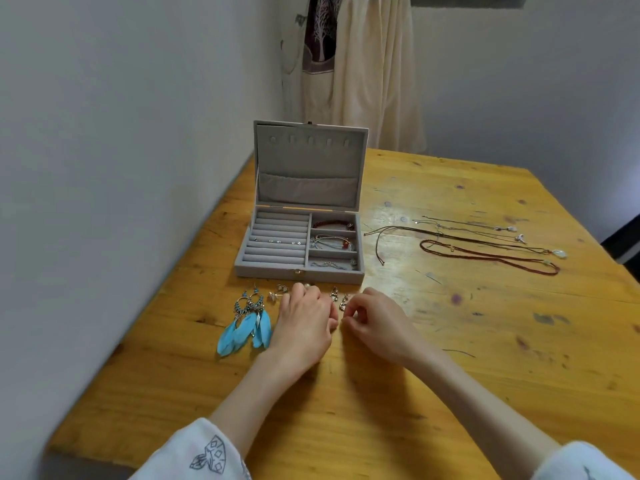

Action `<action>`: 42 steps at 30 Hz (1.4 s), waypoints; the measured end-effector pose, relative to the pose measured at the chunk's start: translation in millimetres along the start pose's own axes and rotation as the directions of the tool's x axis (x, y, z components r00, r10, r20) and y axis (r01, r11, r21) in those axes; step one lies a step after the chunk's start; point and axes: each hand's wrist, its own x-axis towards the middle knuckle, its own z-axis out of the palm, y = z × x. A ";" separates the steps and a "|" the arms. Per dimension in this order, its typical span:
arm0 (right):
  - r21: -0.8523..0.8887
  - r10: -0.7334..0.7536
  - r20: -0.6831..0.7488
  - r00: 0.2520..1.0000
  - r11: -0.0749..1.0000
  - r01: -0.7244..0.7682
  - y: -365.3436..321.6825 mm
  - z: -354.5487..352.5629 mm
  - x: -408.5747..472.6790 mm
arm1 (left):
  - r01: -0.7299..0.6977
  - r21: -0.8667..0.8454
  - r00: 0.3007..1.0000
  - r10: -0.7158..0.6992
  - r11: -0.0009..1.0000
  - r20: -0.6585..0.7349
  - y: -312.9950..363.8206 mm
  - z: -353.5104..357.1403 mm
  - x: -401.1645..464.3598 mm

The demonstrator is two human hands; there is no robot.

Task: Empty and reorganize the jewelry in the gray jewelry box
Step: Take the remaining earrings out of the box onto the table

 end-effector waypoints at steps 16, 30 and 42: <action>0.065 0.053 -0.014 0.999 0.997 -0.052 2.4 -2.0 3.8 | 0.031 -0.017 0.999 -0.032 0.999 -0.023 -1.0 3.6 3.5; 0.155 -0.024 -0.078 0.997 0.987 0.035 -27.2 -18.6 45.2 | 0.025 -0.024 0.989 -0.028 0.999 -0.145 -44.6 -42.8 24.0; -0.066 -0.149 -0.066 0.987 0.987 0.145 -61.9 7.5 135.3 | 0.184 0.066 0.958 -0.164 0.981 -0.235 -119.5 -60.6 75.7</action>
